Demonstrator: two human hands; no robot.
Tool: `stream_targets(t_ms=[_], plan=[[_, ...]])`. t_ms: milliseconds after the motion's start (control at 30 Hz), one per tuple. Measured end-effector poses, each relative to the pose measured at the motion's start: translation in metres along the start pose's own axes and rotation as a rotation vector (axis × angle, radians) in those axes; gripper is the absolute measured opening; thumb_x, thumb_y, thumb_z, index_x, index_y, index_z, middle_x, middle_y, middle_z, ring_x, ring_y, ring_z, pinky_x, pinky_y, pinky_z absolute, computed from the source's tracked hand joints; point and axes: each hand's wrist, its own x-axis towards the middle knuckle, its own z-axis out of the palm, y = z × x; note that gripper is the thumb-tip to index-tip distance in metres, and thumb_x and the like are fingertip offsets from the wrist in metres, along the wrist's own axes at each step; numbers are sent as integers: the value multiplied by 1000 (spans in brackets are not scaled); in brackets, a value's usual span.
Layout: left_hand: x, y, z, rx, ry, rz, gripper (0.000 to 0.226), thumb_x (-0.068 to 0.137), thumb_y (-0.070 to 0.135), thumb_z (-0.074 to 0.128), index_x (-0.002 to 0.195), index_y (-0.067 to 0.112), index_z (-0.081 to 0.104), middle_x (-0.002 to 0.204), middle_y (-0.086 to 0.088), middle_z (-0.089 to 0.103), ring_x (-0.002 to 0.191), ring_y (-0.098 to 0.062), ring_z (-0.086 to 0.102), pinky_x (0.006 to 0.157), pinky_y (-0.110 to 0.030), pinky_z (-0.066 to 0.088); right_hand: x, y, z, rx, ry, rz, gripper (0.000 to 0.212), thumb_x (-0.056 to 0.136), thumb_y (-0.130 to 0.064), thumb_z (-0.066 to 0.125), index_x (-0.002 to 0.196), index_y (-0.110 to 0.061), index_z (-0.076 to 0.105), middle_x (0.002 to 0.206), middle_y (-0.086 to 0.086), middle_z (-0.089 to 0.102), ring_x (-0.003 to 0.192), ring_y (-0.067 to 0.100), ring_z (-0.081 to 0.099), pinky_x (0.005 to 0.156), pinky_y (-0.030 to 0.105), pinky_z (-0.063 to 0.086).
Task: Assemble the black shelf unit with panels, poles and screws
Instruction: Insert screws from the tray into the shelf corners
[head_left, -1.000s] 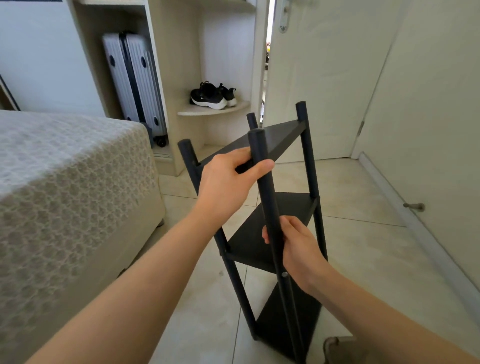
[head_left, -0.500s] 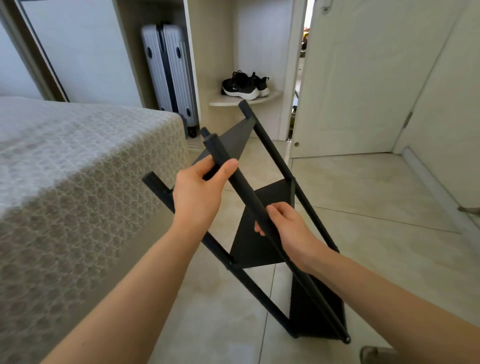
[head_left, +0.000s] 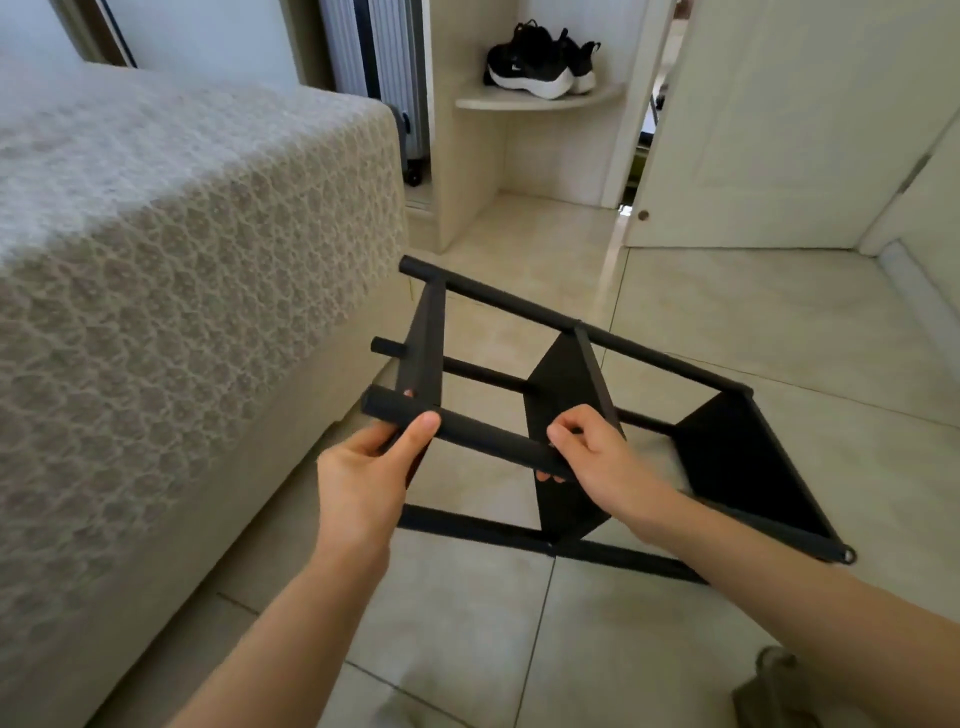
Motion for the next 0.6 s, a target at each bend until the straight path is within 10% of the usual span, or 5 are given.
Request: stream_targets(t_ms=[233,600], plan=[[-8,-77,-23,-15,-26,-183,45,48,52,78,86,28,78,83,14,77,81,2,69,74,-30,48,-11,43,31,-155,-38,116,7,102,-40,40,98,-37,45,87,-7,67,93,12,65,101,52,46],[-22,-152,-57,42,-217,-250,41,54,26,86,91,42,80,101,12,77,93,-2,72,69,-8,53,-38,94,62,-171,-130,207,9,100,-41,42,92,-39,44,86,-4,63,100,23,54,86,45,52]])
